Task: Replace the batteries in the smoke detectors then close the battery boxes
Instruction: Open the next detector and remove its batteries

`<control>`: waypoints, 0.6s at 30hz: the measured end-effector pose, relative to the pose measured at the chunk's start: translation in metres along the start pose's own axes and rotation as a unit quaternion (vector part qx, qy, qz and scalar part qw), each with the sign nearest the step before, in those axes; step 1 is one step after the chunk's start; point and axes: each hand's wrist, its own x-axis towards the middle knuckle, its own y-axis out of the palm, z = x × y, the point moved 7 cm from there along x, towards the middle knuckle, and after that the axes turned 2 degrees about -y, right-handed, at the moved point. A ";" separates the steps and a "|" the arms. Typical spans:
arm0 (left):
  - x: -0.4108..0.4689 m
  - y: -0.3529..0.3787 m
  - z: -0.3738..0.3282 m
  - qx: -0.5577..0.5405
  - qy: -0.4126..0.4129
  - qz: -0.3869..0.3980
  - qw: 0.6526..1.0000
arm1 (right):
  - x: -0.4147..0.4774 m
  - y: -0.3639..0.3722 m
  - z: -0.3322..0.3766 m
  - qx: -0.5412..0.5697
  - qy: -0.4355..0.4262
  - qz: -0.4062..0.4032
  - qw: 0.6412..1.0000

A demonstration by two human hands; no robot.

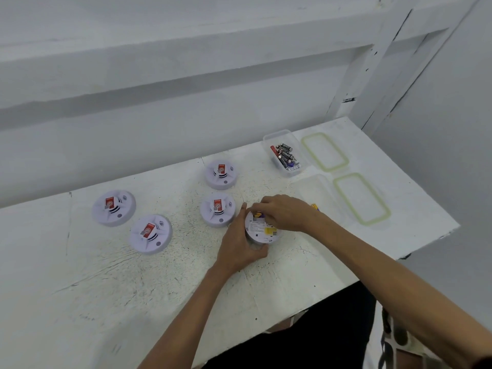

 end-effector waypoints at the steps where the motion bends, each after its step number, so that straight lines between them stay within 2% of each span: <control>1: 0.000 0.001 0.002 -0.003 -0.005 0.003 1.000 | 0.003 -0.002 0.001 -0.009 -0.007 0.003 1.000; 8: -0.001 0.002 0.008 -0.014 -0.025 0.003 1.000 | 0.015 -0.004 0.009 -0.068 -0.070 0.032 0.995; 18: 0.004 0.008 0.025 -0.014 -0.052 0.014 0.998 | 0.004 0.002 0.005 -0.044 -0.074 0.001 0.996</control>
